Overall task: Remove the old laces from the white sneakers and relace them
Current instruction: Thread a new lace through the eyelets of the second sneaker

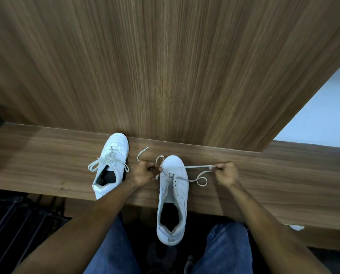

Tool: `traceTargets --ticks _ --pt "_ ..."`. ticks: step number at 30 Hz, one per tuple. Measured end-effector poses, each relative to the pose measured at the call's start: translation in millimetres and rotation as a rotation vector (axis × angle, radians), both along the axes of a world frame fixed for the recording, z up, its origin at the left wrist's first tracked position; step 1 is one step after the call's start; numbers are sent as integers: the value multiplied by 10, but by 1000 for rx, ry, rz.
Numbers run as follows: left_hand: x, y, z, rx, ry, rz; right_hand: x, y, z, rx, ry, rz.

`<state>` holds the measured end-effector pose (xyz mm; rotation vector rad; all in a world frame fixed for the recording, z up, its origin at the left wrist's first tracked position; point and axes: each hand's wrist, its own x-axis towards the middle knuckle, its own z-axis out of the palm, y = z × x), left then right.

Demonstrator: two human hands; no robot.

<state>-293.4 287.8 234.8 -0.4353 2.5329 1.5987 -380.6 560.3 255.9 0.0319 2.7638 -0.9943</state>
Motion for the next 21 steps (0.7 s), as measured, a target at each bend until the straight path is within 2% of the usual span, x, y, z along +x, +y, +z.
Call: traceTargets --ticks 2,5,8,10,12,17,21 --pt "46 5 -23 -9 -24 54 -41 122 -97 29 -59 -60" --pt "64 169 11 -4 1 13 34 32 -230 138 -106 36" --pt "39 346 21 -43 74 -33 264 -282 -140 229 73 317" --pt "1 428 18 -105 116 -44 367 -509 -78 184 199 528" --pt "-27 461 -4 -143 122 -57 426 -668 -80 121 240 611" --pt "12 378 -117 -110 83 -5 469 -744 -124 0 96 422" --pt "122 359 -131 -178 -86 -17 457 -660 -227 -81 1 269"
